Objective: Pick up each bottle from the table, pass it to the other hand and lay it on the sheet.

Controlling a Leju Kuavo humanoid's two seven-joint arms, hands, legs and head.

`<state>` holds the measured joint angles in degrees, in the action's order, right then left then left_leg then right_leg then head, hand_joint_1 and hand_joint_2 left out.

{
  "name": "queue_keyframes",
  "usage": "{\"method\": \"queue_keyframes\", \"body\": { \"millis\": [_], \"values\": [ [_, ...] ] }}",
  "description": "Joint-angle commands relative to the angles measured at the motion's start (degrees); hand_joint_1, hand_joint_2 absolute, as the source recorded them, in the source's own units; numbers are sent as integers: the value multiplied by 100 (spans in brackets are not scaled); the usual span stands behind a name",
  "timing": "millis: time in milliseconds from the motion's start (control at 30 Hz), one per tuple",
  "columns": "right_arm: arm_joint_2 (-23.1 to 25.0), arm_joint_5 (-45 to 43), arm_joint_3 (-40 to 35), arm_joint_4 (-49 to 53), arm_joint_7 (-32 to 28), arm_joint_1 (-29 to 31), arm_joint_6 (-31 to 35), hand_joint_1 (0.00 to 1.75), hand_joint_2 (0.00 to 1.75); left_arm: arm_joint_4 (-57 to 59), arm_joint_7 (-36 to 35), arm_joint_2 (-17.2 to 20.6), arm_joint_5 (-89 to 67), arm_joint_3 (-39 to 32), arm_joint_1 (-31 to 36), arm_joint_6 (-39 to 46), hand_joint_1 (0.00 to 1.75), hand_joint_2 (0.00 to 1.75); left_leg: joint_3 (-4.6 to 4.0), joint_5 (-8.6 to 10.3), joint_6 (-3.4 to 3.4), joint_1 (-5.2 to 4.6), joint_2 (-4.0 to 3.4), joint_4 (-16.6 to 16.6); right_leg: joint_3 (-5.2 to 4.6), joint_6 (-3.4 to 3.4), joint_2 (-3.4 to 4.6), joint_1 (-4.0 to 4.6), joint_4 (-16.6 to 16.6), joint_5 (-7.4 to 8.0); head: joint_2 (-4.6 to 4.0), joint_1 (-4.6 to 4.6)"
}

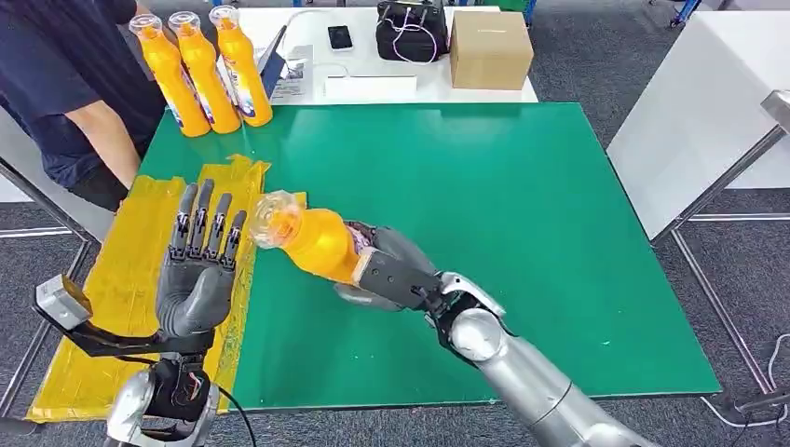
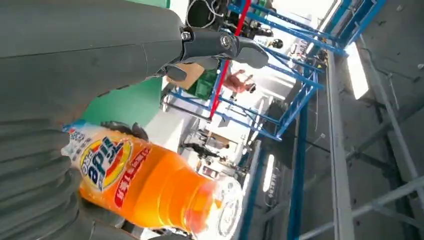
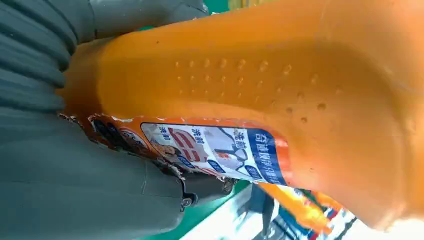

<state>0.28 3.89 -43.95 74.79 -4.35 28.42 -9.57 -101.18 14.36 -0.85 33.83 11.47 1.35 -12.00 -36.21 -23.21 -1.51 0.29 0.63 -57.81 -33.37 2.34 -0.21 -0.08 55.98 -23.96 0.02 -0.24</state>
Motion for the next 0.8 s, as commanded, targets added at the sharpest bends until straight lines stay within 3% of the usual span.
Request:
{"method": "queue_keyframes", "body": {
  "millis": [33, 800],
  "values": [
    [-181, -444, -408, -434, 12, 387, -333, 175, 175, 559, 104, 165, -527, 97, 279, 36, 0, 175, 16, -2, 4, -1, -1, 3, 16, -2, -1, -1, -2, -3, 0, 2],
    [-342, -341, -545, -679, -21, 515, -355, 175, 175, 604, -217, 469, -189, 466, 239, -653, 0, 175, 17, -4, 3, -3, -5, 3, 15, -1, 2, -2, -1, -5, 0, 0]
  ]
}}
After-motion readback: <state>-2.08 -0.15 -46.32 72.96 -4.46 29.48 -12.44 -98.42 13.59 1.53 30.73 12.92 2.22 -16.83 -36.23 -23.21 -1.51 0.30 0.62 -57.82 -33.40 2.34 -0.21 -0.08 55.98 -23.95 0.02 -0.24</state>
